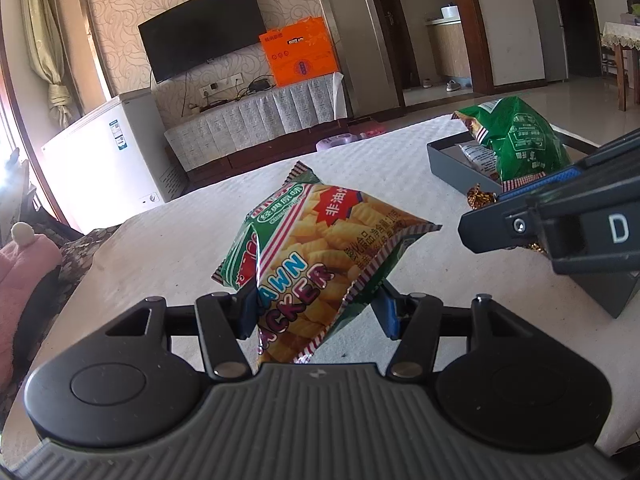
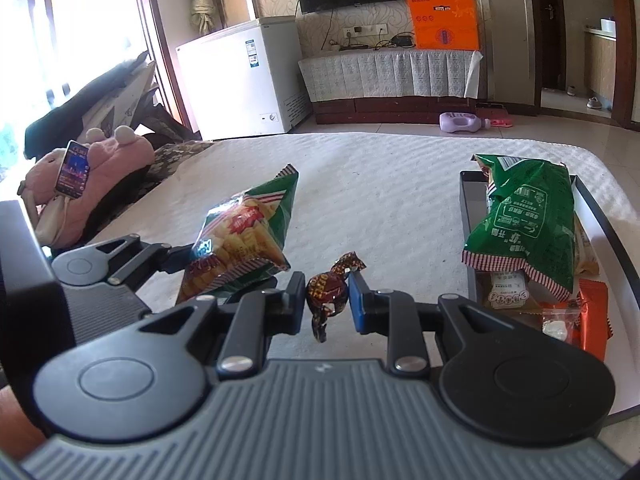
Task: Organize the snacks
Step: 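Carry the chip bag with the left gripper while the right carries the chocolate over the box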
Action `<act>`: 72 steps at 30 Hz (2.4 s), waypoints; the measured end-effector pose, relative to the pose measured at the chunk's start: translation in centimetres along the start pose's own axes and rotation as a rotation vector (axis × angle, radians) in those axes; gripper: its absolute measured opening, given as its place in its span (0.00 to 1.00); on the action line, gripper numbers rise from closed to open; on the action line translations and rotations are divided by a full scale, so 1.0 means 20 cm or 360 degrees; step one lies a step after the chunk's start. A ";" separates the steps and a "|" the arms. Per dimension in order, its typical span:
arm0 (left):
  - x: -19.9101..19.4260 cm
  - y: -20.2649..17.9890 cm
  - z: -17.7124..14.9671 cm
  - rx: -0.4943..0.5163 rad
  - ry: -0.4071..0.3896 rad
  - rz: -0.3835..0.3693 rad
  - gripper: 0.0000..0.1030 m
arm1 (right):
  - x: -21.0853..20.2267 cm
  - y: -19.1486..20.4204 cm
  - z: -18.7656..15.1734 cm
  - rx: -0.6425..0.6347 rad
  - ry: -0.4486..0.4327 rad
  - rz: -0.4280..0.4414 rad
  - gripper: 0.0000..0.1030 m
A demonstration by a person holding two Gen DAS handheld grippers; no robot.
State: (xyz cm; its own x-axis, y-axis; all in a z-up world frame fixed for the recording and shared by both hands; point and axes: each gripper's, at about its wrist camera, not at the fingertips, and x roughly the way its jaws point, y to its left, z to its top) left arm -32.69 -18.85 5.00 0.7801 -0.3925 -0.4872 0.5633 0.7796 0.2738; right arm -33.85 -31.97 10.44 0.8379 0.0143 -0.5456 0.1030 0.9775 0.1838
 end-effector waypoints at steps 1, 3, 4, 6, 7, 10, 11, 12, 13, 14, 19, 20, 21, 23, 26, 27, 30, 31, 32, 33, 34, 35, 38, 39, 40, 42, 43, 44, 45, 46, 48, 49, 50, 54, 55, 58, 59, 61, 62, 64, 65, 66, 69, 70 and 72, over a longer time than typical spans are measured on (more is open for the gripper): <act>0.00 -0.01 0.00 -0.0001 -0.0003 -0.0001 0.61 | -0.01 0.00 0.00 0.0001 -0.0004 0.0000 0.26; 0.00 -0.02 0.01 -0.0003 -0.0009 -0.0009 0.61 | -0.02 0.00 0.00 0.0002 -0.0011 -0.0001 0.26; 0.00 -0.02 0.02 -0.0003 -0.0012 -0.0013 0.61 | -0.02 0.00 0.00 0.0003 -0.0011 0.0000 0.26; 0.00 -0.04 0.02 0.0003 -0.0020 -0.0018 0.61 | -0.03 -0.01 0.00 0.0002 -0.0014 -0.0006 0.26; -0.01 -0.05 0.03 0.0006 -0.0024 -0.0021 0.61 | -0.03 -0.01 0.00 0.0003 -0.0017 -0.0006 0.26; 0.00 -0.07 0.05 0.0013 -0.0030 -0.0027 0.61 | -0.05 -0.03 0.00 0.0009 -0.0024 -0.0009 0.26; 0.00 -0.07 0.05 0.0014 -0.0030 -0.0031 0.61 | -0.05 -0.03 0.00 0.0010 -0.0023 -0.0009 0.26; 0.00 -0.08 0.05 0.0014 -0.0030 -0.0033 0.61 | -0.06 -0.03 0.00 0.0009 -0.0023 -0.0012 0.26; 0.00 -0.08 0.06 0.0014 -0.0030 -0.0033 0.61 | -0.06 -0.03 0.00 0.0009 -0.0024 -0.0016 0.26; 0.00 -0.08 0.06 0.0013 -0.0031 -0.0036 0.61 | -0.07 -0.03 0.00 0.0010 -0.0024 -0.0017 0.26; -0.01 -0.10 0.07 0.0020 -0.0048 -0.0050 0.61 | -0.09 -0.05 0.00 0.0019 -0.0028 -0.0029 0.26; -0.01 -0.12 0.07 0.0024 -0.0050 -0.0053 0.61 | -0.09 -0.05 0.00 0.0020 -0.0027 -0.0032 0.26; -0.01 -0.12 0.07 0.0027 -0.0051 -0.0056 0.61 | -0.10 -0.06 -0.01 0.0021 -0.0028 -0.0034 0.26; -0.01 -0.14 0.08 0.0033 -0.0053 -0.0058 0.61 | -0.11 -0.07 -0.01 0.0025 -0.0032 -0.0037 0.26; -0.01 -0.15 0.08 0.0033 -0.0060 -0.0065 0.61 | -0.12 -0.08 -0.01 0.0030 -0.0039 -0.0041 0.26; -0.01 -0.15 0.09 0.0035 -0.0063 -0.0066 0.61 | -0.12 -0.08 -0.01 0.0031 -0.0040 -0.0043 0.26; -0.02 -0.16 0.09 0.0037 -0.0070 -0.0073 0.61 | -0.14 -0.10 -0.01 0.0034 -0.0043 -0.0047 0.26; -0.02 -0.16 0.09 0.0037 -0.0071 -0.0078 0.61 | -0.14 -0.10 -0.02 0.0035 -0.0043 -0.0048 0.26; -0.02 -0.16 0.09 0.0036 -0.0073 -0.0083 0.61 | -0.14 -0.10 -0.01 0.0035 -0.0044 -0.0051 0.26; -0.02 -0.16 0.09 0.0036 -0.0075 -0.0086 0.61 | -0.15 -0.10 -0.02 0.0035 -0.0045 -0.0054 0.26; -0.03 -0.17 0.09 0.0035 -0.0078 -0.0090 0.61 | -0.15 -0.09 -0.02 0.0037 -0.0045 -0.0056 0.26; -0.03 -0.17 0.09 0.0033 -0.0081 -0.0095 0.61 | -0.15 -0.09 -0.02 0.0037 -0.0045 -0.0058 0.26; -0.03 -0.19 0.10 0.0031 -0.0089 -0.0114 0.61 | -0.17 -0.10 -0.02 0.0038 -0.0045 -0.0068 0.26; -0.03 -0.20 0.10 0.0030 -0.0092 -0.0122 0.61 | -0.17 -0.10 -0.02 0.0040 -0.0045 -0.0072 0.26; -0.04 -0.21 0.10 0.0030 -0.0095 -0.0131 0.61 | -0.18 -0.11 -0.02 0.0041 -0.0045 -0.0076 0.26; -0.04 -0.23 0.11 0.0031 -0.0103 -0.0147 0.61 | -0.18 -0.12 -0.02 0.0046 -0.0047 -0.0087 0.26; -0.05 -0.24 0.11 0.0031 -0.0106 -0.0157 0.61 | -0.19 -0.13 -0.03 0.0050 -0.0050 -0.0093 0.26; -0.05 -0.25 0.11 0.0030 -0.0109 -0.0166 0.61 | -0.20 -0.14 -0.03 0.0055 -0.0051 -0.0099 0.26; -0.05 -0.26 0.12 0.0031 -0.0113 -0.0172 0.61 | -0.20 -0.15 -0.03 0.0060 -0.0052 -0.0105 0.26; -0.05 -0.27 0.12 0.0031 -0.0117 -0.0179 0.61 | -0.21 -0.16 -0.03 0.0065 -0.0053 -0.0113 0.26; -0.05 -0.28 0.13 0.0026 -0.0122 -0.0197 0.61 | -0.22 -0.18 -0.03 0.0075 -0.0056 -0.0127 0.26; -0.05 -0.29 0.13 0.0025 -0.0124 -0.0203 0.61 | -0.22 -0.19 -0.03 0.0080 -0.0058 -0.0133 0.26; -0.05 -0.30 0.13 0.0025 -0.0126 -0.0212 0.61 | -0.23 -0.20 -0.03 0.0083 -0.0059 -0.0138 0.26; -0.05 -0.32 0.14 0.0021 -0.0137 -0.0236 0.61 | -0.24 -0.23 -0.04 0.0096 -0.0063 -0.0158 0.26; -0.05 -0.33 0.14 0.0019 -0.0141 -0.0244 0.61 | -0.25 -0.24 -0.04 0.0100 -0.0066 -0.0163 0.26; -0.06 -0.35 0.15 0.0019 -0.0149 -0.0263 0.61 | -0.25 -0.25 -0.04 0.0111 -0.0068 -0.0176 0.26; -0.06 -0.35 0.15 0.0018 -0.0150 -0.0270 0.61 | -0.25 -0.26 -0.05 0.0114 -0.0067 -0.0181 0.26; -0.06 -0.36 0.15 0.0018 -0.0155 -0.0282 0.61 | -0.26 -0.28 -0.05 0.0120 -0.0069 -0.0191 0.26; -0.06 -0.37 0.16 0.0017 -0.0159 -0.0289 0.61 | -0.26 -0.29 -0.05 0.0124 -0.0072 -0.0194 0.26; -0.06 -0.38 0.17 0.0016 -0.0166 -0.0305 0.61 | -0.27 -0.31 -0.05 0.0130 -0.0075 -0.0202 0.26; -0.06 -0.39 0.17 0.0016 -0.0169 -0.0310 0.61 | -0.27 -0.31 -0.06 0.0132 -0.0076 -0.0206 0.26; -0.06 -0.39 0.17 0.0015 -0.0170 -0.0317 0.61 | -0.27 -0.32 -0.06 0.0133 -0.0075 -0.0210 0.26; -0.06 -0.42 0.18 0.0020 -0.0181 -0.0341 0.61 | -0.28 -0.34 -0.06 0.0141 -0.0076 -0.0221 0.26; -0.05 -0.42 0.18 0.0025 -0.0184 -0.0351 0.61 | -0.29 -0.35 -0.07 0.0145 -0.0078 -0.0225 0.26; -0.05 -0.42 0.20 0.0030 -0.0193 -0.0370 0.61 | -0.30 -0.36 -0.07 0.0156 -0.0078 -0.0236 0.26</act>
State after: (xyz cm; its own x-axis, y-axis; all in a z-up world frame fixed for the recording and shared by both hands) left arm -37.07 -26.94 6.42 0.6554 -0.6165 -0.4363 0.7353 0.6528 0.1823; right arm -40.34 -38.82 11.23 0.8347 -0.1410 -0.5323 0.2770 0.9430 0.1846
